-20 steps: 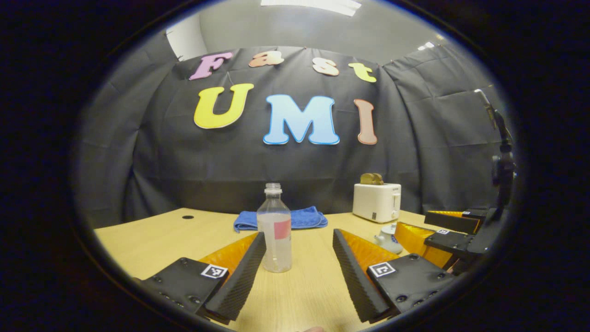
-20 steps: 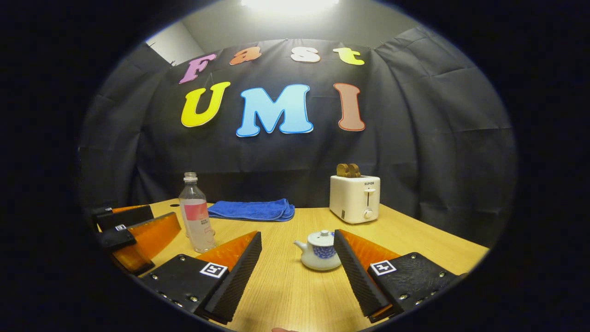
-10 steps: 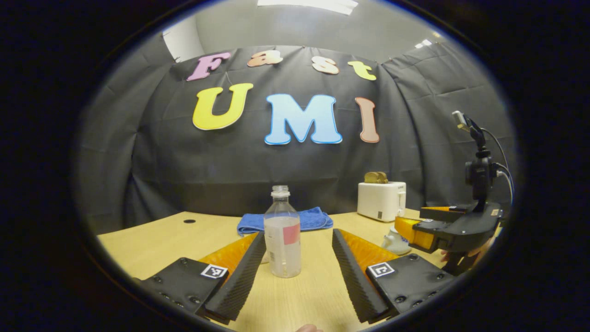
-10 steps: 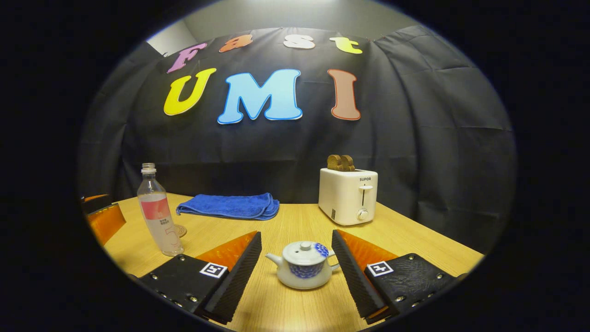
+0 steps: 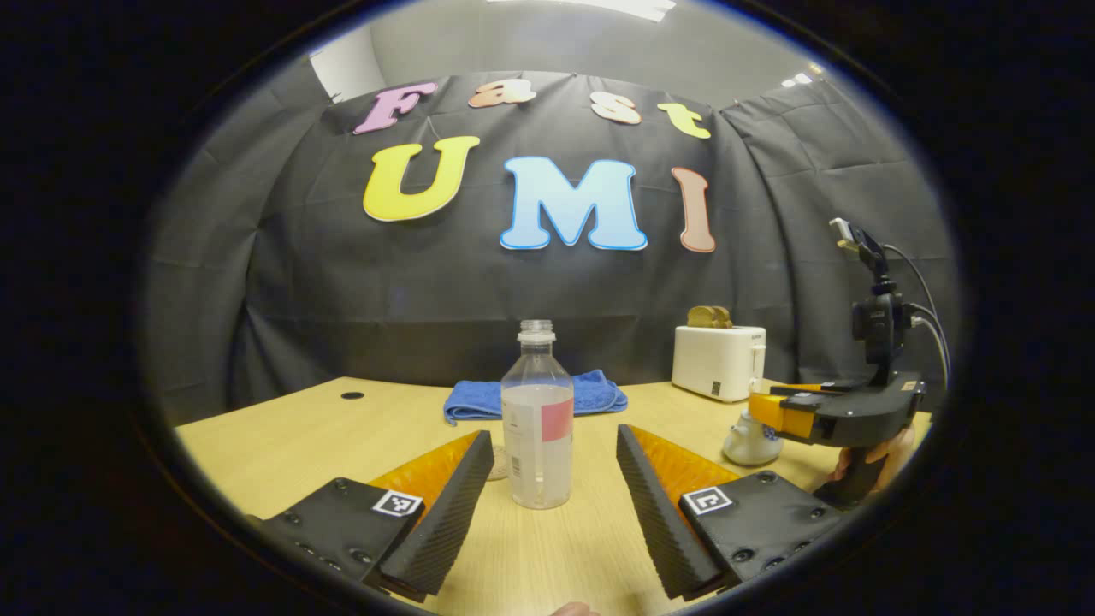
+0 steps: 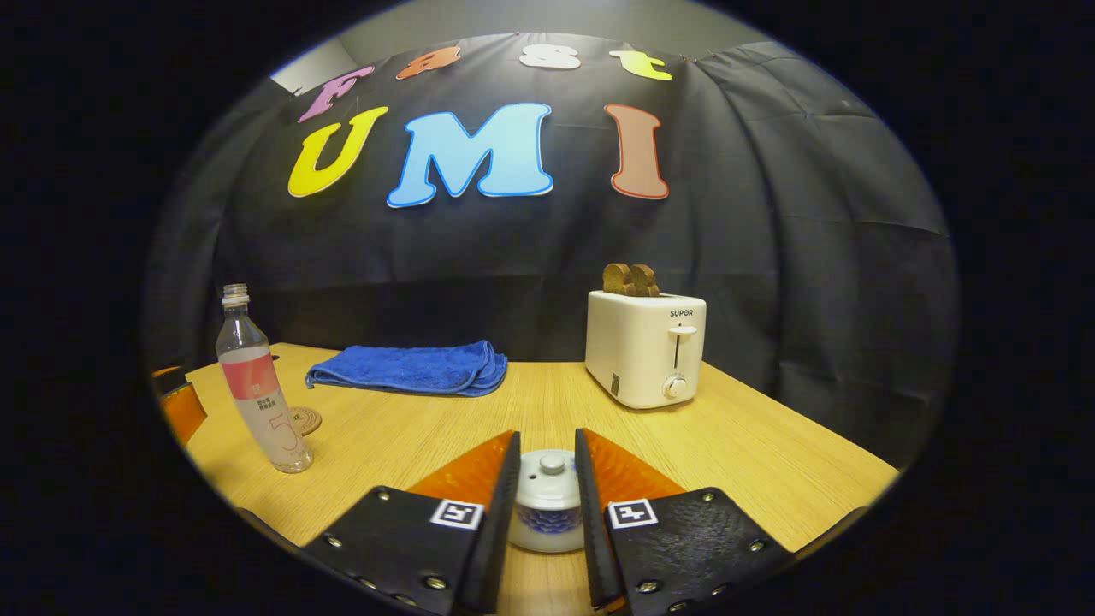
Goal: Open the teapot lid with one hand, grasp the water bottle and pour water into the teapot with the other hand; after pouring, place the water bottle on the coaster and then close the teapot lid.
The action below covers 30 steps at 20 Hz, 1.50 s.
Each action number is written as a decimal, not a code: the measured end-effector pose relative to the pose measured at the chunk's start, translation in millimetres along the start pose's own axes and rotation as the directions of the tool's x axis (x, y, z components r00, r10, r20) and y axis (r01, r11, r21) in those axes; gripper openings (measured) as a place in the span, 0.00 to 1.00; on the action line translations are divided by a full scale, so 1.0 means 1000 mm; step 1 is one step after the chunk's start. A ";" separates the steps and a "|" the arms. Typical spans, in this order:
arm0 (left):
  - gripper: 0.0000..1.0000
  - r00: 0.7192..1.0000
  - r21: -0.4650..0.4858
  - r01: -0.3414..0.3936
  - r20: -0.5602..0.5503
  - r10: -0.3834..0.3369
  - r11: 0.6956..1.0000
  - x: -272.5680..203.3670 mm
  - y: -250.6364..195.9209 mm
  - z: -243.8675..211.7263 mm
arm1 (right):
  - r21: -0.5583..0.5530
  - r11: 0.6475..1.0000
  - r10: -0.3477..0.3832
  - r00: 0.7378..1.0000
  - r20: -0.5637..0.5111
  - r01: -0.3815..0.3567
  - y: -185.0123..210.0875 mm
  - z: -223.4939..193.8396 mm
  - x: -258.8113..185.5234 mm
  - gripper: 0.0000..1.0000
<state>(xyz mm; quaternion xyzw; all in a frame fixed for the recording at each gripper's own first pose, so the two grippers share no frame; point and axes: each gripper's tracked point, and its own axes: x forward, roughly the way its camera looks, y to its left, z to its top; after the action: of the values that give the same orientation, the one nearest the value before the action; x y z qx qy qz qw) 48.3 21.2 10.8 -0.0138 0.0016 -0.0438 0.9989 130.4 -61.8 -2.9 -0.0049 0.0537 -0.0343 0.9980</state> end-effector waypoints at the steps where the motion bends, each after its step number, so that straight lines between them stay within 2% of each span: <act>1: 0.99 1.000 0.000 0.003 -0.002 -0.003 1.000 0.001 0.000 0.000 | 0.005 1.000 0.007 1.000 -0.011 -0.007 0.000 -0.006 0.005 0.34; 3: 0.99 1.000 -0.005 0.008 0.001 -0.008 1.000 0.002 -0.002 0.001 | -0.016 1.000 0.006 1.000 -0.001 -0.006 -0.001 0.000 0.014 0.34; 4: 0.99 1.000 -0.001 0.007 0.000 -0.007 1.000 0.002 -0.002 0.001 | -0.019 1.000 -0.013 1.000 -0.003 0.013 -0.002 0.004 0.021 0.05; 5: 0.99 1.000 0.003 0.008 -0.002 -0.008 1.000 0.002 -0.002 0.001 | -0.033 0.999 -0.011 1.000 -0.009 0.011 -0.002 -0.005 0.008 0.08; 11: 0.99 1.000 0.002 -0.001 -0.016 0.001 1.000 0.006 0.001 -0.005 | -0.050 0.999 0.010 1.000 0.013 -0.009 0.002 0.001 0.005 0.08; 15: 0.99 1.000 -0.017 -0.010 -0.007 0.010 1.000 0.014 0.000 -0.006 | -0.044 0.999 0.029 0.997 0.078 -0.026 0.005 0.022 -0.007 0.08; 19: 0.99 0.999 0.016 -0.032 -0.005 0.032 0.999 0.024 -0.001 -0.005 | -0.047 0.997 0.066 0.991 0.120 -0.061 0.015 0.033 -0.025 0.08; 23: 0.99 0.999 0.013 -0.043 -0.018 0.043 0.999 0.043 -0.002 -0.008 | -0.059 0.994 0.104 0.986 0.133 -0.097 0.023 0.035 -0.038 0.08; 28: 0.99 0.995 0.001 -0.090 -0.036 0.090 0.996 0.055 0.014 -0.015 | -0.057 0.990 0.134 0.981 0.143 -0.127 0.029 0.036 -0.042 0.08; 30: 0.99 0.997 0.009 -0.078 -0.025 0.078 0.997 0.064 0.013 -0.012 | -0.064 0.988 0.145 0.981 0.132 -0.137 0.031 0.033 -0.042 0.08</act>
<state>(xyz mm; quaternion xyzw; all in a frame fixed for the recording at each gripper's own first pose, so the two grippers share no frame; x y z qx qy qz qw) 113.5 28.0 -1.8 -0.0094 0.0144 -0.0050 0.9998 94.6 -27.5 34.2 -0.0306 -0.0136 0.0384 0.9987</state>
